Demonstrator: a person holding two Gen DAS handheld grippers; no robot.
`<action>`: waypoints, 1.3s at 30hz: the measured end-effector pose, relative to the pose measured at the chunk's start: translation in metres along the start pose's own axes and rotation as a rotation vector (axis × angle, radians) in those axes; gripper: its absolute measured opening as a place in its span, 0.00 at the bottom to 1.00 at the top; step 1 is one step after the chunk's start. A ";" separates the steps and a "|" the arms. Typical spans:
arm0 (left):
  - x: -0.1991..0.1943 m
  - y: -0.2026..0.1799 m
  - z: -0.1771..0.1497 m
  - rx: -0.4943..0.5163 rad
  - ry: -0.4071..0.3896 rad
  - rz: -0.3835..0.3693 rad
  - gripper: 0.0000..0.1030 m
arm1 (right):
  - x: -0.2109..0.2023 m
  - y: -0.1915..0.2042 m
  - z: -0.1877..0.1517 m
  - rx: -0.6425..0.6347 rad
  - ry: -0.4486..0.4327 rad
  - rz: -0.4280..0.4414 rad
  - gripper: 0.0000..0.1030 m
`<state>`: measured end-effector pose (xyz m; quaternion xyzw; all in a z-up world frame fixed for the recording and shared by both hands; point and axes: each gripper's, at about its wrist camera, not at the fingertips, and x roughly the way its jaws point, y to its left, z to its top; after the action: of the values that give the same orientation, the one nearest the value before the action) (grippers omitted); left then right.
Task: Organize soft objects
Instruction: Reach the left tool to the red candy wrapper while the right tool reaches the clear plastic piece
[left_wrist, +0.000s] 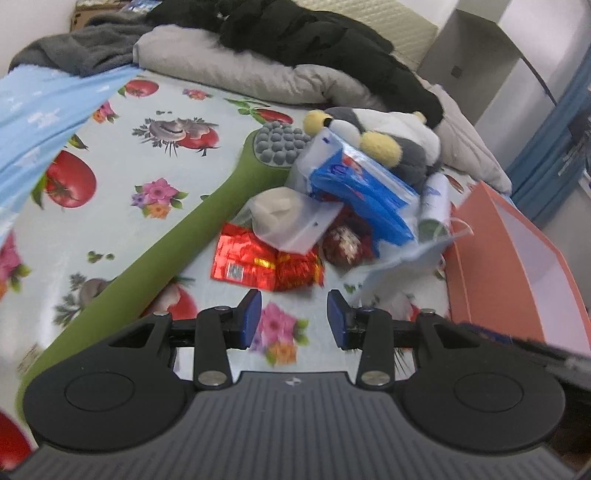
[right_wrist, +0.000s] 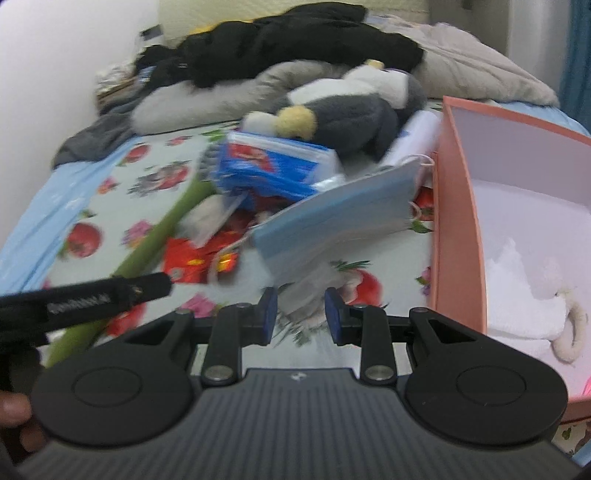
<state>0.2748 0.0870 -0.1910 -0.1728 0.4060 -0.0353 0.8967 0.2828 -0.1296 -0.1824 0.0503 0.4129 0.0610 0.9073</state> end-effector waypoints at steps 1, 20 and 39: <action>0.007 0.001 0.003 -0.011 0.001 0.000 0.44 | 0.006 -0.002 0.001 0.016 0.000 -0.010 0.31; 0.091 -0.004 0.020 0.054 0.019 0.004 0.56 | 0.075 -0.007 0.004 0.038 0.049 -0.061 0.32; 0.063 -0.014 0.010 0.124 0.008 0.007 0.36 | 0.065 -0.007 0.006 -0.066 0.026 -0.048 0.08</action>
<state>0.3255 0.0644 -0.2252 -0.1153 0.4073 -0.0580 0.9041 0.3302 -0.1264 -0.2278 0.0093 0.4235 0.0534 0.9043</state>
